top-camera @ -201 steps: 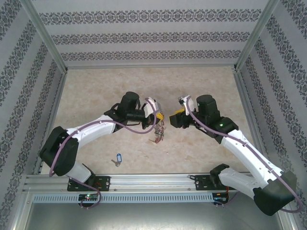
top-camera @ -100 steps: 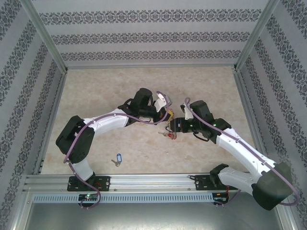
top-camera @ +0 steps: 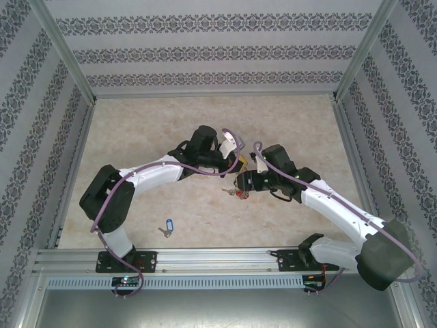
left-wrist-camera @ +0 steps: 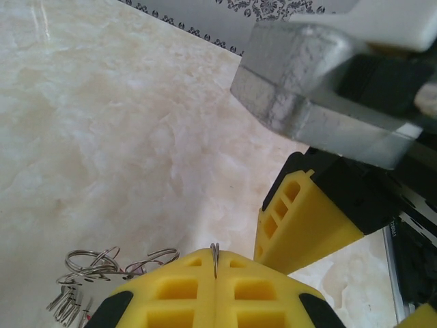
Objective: Put the keys on the keyring
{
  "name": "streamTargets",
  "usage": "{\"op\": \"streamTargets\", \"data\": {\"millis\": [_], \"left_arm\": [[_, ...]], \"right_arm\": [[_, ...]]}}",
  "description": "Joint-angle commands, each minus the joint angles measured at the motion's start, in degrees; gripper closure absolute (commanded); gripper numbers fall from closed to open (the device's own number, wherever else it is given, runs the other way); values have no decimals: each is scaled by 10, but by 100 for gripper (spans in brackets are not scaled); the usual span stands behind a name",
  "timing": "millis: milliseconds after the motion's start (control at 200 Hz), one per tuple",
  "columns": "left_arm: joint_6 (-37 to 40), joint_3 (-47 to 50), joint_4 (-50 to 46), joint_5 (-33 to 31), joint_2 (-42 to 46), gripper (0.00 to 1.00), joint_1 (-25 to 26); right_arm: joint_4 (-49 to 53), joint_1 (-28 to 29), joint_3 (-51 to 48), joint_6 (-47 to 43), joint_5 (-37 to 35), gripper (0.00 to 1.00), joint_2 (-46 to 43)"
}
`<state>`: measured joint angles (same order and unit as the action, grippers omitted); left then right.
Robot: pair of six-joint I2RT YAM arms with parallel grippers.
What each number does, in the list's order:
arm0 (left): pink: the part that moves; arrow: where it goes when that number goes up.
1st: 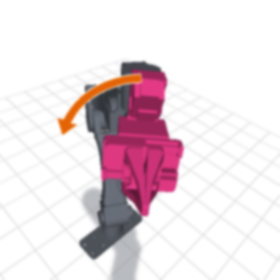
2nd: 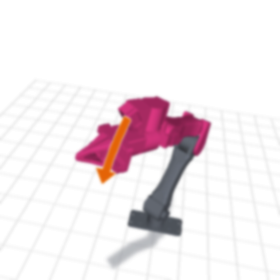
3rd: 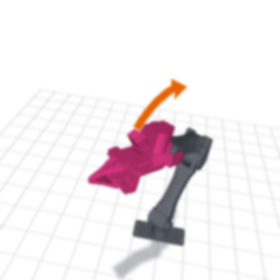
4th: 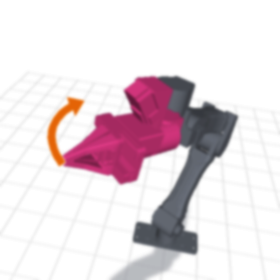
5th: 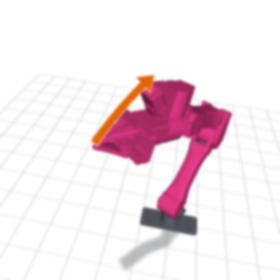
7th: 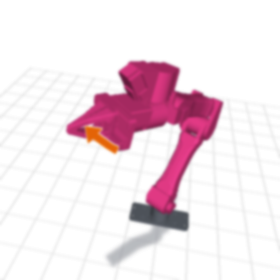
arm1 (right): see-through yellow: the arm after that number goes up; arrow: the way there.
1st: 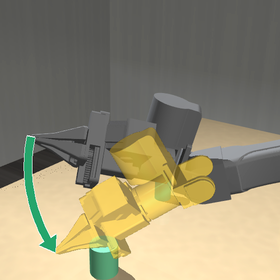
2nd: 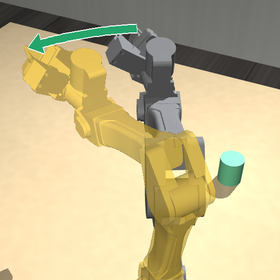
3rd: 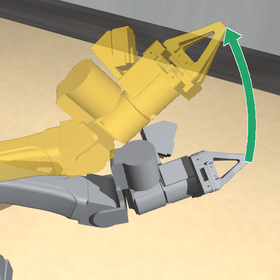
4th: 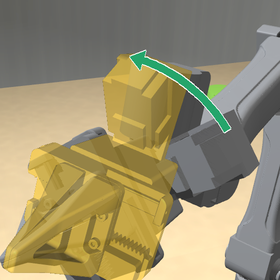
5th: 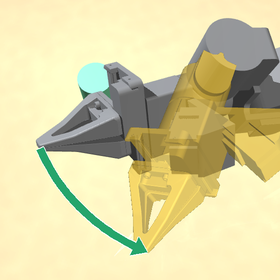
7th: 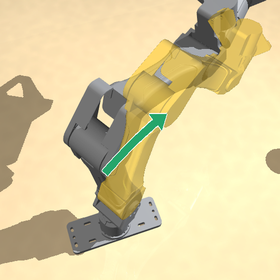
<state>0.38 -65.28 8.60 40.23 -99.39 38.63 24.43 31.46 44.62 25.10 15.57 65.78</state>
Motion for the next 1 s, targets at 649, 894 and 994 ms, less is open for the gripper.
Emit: {"op": "streamTargets", "data": {"millis": [649, 894, 994], "left_arm": [[-36, -14, 52, -4, 5, 97, 7], [-50, -11, 75, -13, 17, 73, 6], [-63, -1, 95, -23, 33, 60, 3]], "right_arm": [[-75, 27, -50, -35, -124, 77, -17], [-89, 16, -55, -34, -94, 92, -32], [-107, -6, -60, -24, -54, 96, -42]]}}
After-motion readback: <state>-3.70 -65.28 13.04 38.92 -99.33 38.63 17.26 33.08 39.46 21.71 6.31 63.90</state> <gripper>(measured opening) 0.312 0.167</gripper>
